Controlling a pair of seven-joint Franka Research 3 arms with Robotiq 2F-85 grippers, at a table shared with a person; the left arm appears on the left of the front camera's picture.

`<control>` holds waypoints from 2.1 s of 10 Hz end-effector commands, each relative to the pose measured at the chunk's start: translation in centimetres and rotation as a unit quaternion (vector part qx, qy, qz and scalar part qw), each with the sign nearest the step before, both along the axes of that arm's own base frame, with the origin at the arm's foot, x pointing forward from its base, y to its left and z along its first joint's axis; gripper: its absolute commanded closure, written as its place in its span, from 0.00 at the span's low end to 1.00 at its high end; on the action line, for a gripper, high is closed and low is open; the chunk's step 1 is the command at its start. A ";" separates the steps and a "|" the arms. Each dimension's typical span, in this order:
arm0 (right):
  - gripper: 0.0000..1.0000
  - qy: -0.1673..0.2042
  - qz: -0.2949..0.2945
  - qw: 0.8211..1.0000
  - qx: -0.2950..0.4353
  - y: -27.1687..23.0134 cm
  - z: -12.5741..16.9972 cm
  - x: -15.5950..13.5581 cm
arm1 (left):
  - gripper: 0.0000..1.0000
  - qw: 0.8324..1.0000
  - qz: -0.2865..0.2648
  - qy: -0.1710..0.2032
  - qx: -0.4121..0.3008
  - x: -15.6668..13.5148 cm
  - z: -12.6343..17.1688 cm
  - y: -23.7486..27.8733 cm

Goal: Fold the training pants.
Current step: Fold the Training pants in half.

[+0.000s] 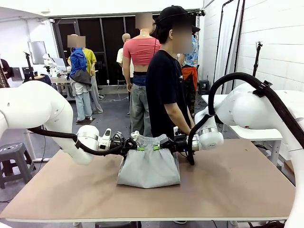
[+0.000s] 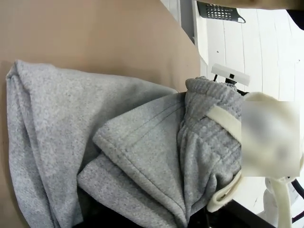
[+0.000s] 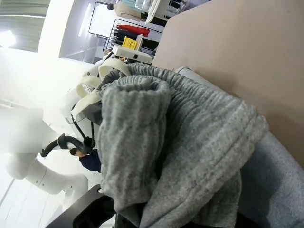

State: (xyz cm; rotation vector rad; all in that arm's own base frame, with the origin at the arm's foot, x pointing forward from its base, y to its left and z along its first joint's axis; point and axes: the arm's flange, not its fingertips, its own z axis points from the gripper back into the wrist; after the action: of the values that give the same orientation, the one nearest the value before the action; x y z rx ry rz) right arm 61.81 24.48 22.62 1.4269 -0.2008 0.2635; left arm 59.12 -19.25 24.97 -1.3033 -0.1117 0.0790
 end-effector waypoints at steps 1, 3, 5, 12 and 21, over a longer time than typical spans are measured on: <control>1.00 0.019 -0.025 0.999 -0.035 -2.4 -0.5 1.9 | 1.00 0.999 0.005 0.019 0.032 0.5 -0.4 2.1; 0.60 0.025 -0.035 0.998 -0.049 -2.9 -0.7 2.0 | 0.77 0.999 0.016 0.024 0.040 0.7 -0.2 2.4; 0.20 0.023 -0.045 0.997 -0.060 -3.7 -0.3 1.9 | 0.37 0.998 0.030 0.025 0.041 0.6 0.2 3.3; 0.00 -0.037 -0.079 0.990 -0.107 -8.3 4.8 0.5 | 0.00 0.995 0.078 -0.029 0.060 -1.5 6.2 8.2; 0.00 -0.141 -0.088 0.980 -0.109 -10.5 13.9 -2.5 | 0.00 0.987 0.104 -0.111 0.054 -4.2 13.2 11.1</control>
State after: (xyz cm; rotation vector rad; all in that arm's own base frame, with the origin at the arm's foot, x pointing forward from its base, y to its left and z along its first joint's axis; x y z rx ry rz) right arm 58.99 14.25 36.65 1.1400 -0.5240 0.3501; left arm 54.54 -8.16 38.37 -1.1854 -0.4554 0.0999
